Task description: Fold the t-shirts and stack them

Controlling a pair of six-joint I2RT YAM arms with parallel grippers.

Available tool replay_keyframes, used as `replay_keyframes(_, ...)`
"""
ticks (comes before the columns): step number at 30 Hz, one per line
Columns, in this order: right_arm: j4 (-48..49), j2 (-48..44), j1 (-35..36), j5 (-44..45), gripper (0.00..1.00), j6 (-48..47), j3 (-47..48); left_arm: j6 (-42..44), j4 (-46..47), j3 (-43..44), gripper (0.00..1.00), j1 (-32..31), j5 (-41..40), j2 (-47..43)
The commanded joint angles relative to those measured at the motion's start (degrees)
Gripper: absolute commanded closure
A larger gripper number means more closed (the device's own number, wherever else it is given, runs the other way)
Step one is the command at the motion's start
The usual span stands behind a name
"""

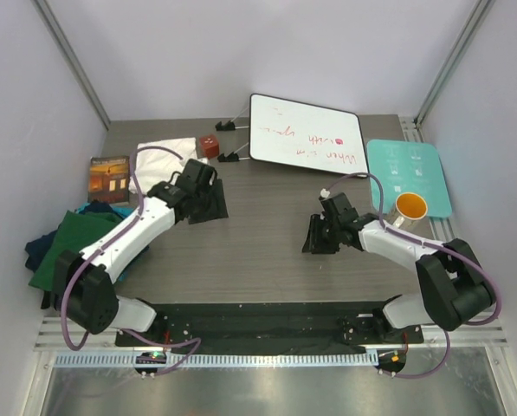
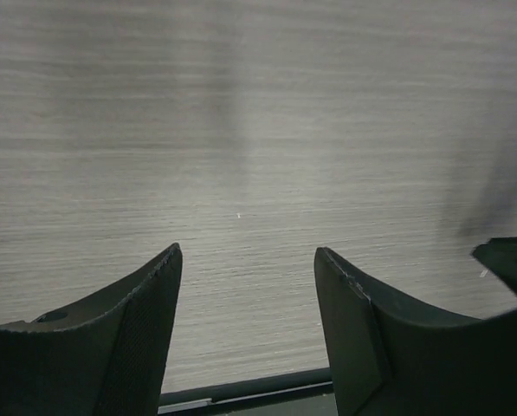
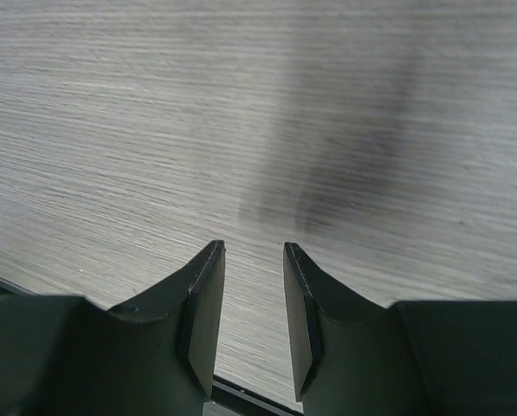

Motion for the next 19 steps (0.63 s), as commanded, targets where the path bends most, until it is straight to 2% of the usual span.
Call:
replay_keyframes(1, -0.06, -3.54, -0.24, 2.37, 0.61, -0.59, -1.08, -2.57, 7.98, -5.56, 0.36, -2.18, 0.29, -2.44)
replay_keyframes(12, 0.2, -4.07, -0.24, 2.55, 0.61, -0.41, -0.2, -2.4, 8.78, -8.12, 0.34, -5.52, -1.64, -1.13)
replay_keyframes(16, 0.46, -3.46, -0.24, 2.37, 0.61, -0.33, -0.2, -2.14, 9.75, -7.95, 0.4, -5.78, -1.73, -0.6)
replay_keyframes(19, 0.46, -3.45, -0.24, 2.19, 0.61, -0.5, -0.11, -2.4, 10.37, -8.04, 0.38, -5.87, -1.73, -0.6)
